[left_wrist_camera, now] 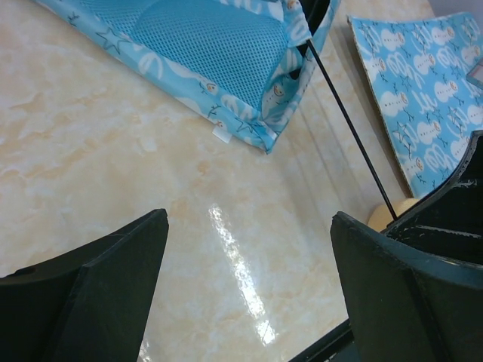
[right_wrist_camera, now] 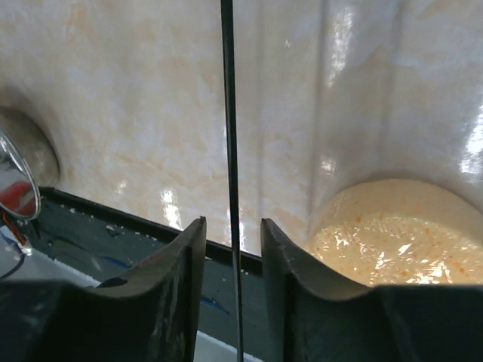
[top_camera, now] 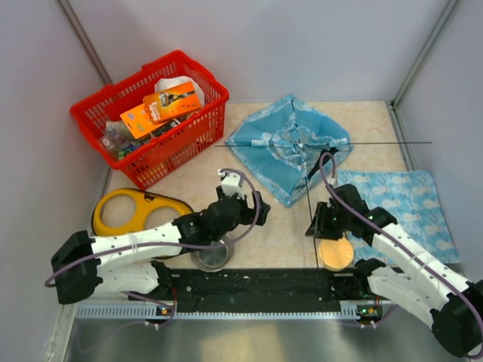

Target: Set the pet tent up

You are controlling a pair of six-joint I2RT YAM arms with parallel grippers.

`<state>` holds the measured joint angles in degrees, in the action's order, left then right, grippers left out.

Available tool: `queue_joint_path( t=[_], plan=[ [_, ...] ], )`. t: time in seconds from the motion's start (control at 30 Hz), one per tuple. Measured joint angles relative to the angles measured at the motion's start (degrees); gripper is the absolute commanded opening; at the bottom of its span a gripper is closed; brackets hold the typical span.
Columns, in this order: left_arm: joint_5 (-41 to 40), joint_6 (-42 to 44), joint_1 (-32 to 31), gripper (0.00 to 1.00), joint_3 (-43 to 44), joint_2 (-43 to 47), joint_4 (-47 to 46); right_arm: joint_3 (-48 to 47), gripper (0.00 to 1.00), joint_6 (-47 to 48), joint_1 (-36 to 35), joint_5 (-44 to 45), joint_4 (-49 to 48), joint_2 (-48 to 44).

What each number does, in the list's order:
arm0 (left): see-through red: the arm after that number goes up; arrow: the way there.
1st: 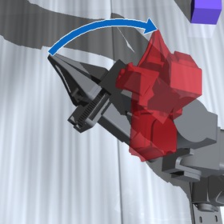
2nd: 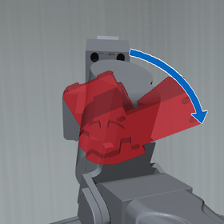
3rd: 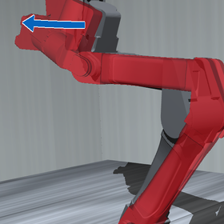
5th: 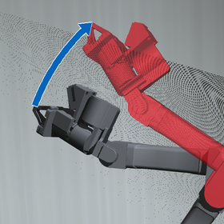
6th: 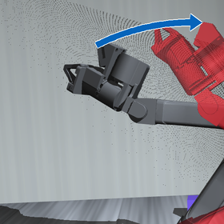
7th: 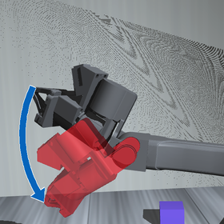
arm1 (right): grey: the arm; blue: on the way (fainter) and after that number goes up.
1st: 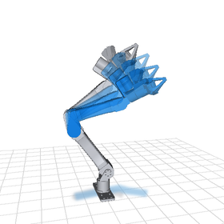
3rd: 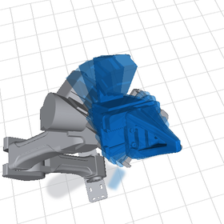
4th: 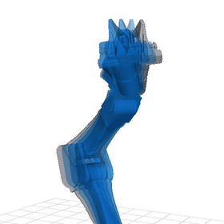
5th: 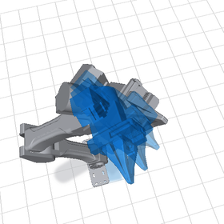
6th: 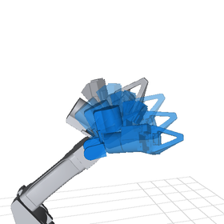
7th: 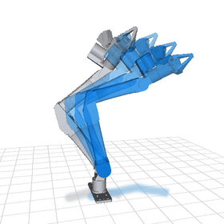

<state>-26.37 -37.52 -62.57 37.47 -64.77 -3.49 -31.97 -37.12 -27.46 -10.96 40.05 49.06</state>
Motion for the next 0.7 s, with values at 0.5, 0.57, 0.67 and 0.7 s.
queue_joint_path(
  t=[0.5, 0.57, 0.67, 0.7],
  plan=[
    [8.26, -3.10, 0.00, 0.93, 6.51, -8.39, -3.21, 1.07, 0.00, -1.95, -1.31, -5.55, -4.17, -0.52],
    [9.05, -3.34, 0.20, 0.93, 7.65, -9.07, -4.13, 0.13, 0.00, -1.92, -1.40, -6.21, -4.68, -0.70],
    [10.54, -4.02, 0.61, 0.93, 8.76, -10.36, -5.55, -1.09, 0.00, -1.79, -1.81, -7.06, -5.79, -0.96],
    [11.04, -4.39, 0.81, 0.93, 9.11, -10.91, -6.01, -1.20, 0.00, -1.68, -1.90, -7.28, -6.69, -1.20]
  ],
)
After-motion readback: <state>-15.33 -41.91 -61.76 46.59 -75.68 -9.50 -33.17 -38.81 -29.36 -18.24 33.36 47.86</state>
